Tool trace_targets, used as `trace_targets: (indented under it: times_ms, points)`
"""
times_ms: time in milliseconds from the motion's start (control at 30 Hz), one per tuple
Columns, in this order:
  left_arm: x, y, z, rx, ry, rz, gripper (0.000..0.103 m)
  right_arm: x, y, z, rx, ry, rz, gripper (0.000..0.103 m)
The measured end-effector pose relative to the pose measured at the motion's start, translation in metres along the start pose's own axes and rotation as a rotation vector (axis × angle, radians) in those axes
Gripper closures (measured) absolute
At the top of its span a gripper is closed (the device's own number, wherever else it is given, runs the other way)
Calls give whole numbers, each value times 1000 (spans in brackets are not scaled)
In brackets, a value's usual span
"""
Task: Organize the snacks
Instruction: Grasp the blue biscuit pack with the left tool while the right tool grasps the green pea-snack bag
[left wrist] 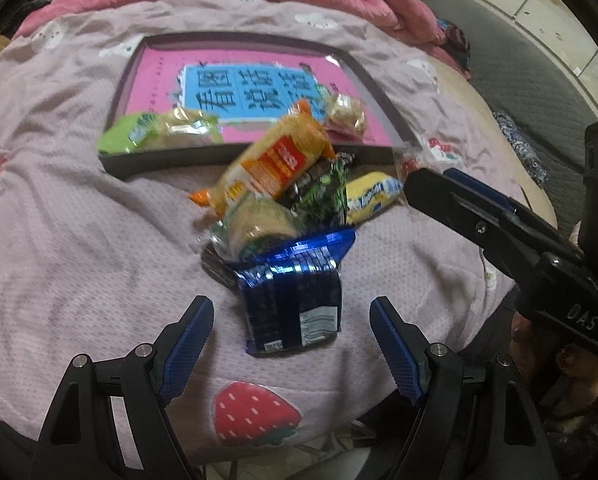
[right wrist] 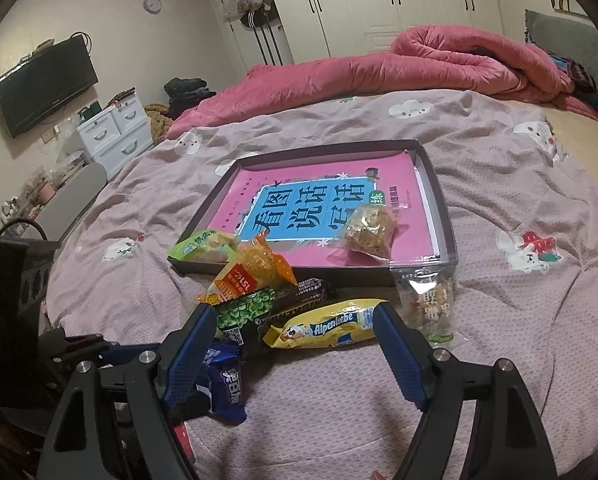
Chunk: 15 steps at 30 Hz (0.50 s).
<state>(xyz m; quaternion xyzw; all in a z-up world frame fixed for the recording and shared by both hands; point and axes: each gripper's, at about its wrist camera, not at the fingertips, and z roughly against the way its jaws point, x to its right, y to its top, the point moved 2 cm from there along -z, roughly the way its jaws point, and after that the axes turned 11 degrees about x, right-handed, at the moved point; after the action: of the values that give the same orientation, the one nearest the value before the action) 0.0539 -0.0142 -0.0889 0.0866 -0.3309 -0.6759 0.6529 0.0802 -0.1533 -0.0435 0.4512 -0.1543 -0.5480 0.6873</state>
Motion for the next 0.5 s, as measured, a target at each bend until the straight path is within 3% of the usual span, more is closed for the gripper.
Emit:
trace_targets:
  times_ms: [500]
  points:
    - [-9,-4,-16,-31,-18,87,22,-6,-10,-41,-145,120,-9,27]
